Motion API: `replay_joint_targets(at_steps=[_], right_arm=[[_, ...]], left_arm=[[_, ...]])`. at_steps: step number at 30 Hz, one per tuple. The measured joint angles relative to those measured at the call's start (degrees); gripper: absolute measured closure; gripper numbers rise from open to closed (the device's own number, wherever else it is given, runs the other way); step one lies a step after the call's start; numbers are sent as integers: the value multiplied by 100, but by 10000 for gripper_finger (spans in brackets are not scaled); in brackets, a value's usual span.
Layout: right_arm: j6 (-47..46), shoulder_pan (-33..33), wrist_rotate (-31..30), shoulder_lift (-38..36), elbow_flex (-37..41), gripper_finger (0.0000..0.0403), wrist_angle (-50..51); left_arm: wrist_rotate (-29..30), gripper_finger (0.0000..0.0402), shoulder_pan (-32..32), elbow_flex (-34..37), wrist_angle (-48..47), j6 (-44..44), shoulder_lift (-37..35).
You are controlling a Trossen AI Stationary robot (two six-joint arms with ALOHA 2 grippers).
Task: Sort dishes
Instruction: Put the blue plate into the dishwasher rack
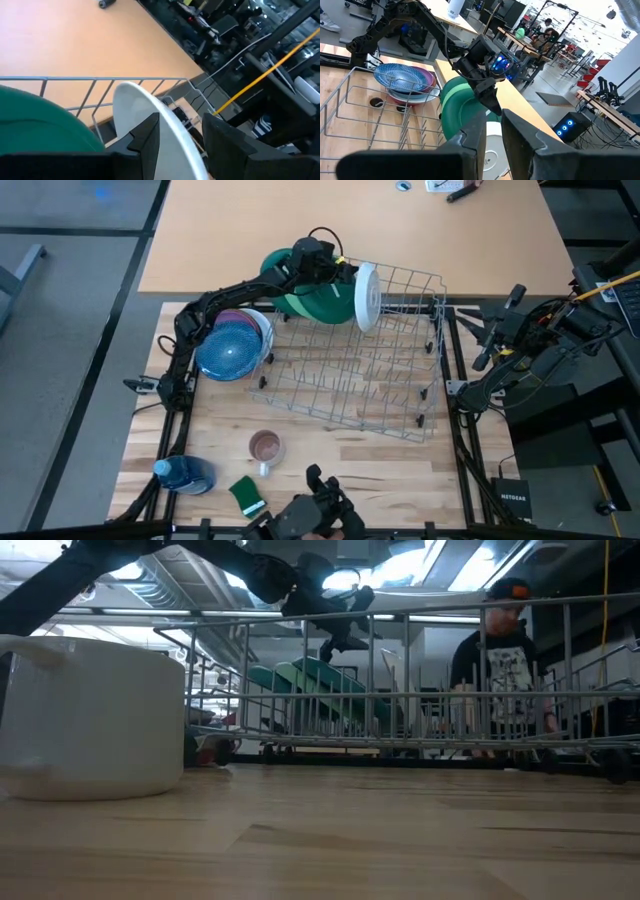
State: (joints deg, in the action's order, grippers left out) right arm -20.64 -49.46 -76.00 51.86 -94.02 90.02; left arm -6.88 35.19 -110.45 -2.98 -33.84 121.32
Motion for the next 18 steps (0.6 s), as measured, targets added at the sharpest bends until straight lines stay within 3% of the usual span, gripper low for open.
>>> replay_joint_targets(at_steps=[18], right_arm=[[-109,0,14,2,-2,338,0]], left_arm=[[-30,266,-124,8,130,646,-433]])
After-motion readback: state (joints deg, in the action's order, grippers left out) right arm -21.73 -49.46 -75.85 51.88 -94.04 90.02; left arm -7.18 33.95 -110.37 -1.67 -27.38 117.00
